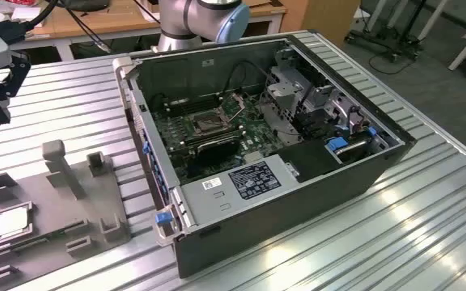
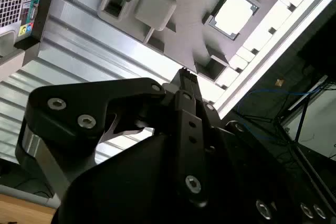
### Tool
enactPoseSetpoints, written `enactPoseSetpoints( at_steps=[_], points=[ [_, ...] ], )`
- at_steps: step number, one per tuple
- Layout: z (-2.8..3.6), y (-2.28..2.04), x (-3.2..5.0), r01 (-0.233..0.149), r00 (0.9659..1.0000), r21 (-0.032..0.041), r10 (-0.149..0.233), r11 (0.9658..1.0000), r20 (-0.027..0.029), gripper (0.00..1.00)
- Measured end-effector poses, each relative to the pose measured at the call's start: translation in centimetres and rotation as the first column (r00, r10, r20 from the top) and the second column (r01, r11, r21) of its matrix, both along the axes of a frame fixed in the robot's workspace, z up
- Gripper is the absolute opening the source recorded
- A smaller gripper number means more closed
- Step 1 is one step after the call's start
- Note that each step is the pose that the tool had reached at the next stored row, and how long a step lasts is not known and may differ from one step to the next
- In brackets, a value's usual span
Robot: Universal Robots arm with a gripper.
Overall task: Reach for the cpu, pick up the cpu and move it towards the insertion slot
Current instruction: 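Reach for the cpu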
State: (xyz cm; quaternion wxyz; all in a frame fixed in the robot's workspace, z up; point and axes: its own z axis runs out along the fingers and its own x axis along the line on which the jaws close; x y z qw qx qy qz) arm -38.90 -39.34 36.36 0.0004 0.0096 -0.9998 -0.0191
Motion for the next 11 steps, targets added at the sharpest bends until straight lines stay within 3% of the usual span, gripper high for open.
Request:
enactPoseSetpoints(
  at_steps=[11],
  points=[
    [0.0, 0.0, -0.05, 0.0, 1.0, 0.0, 0.0, 1.0, 0.0, 0.11]
  ],
)
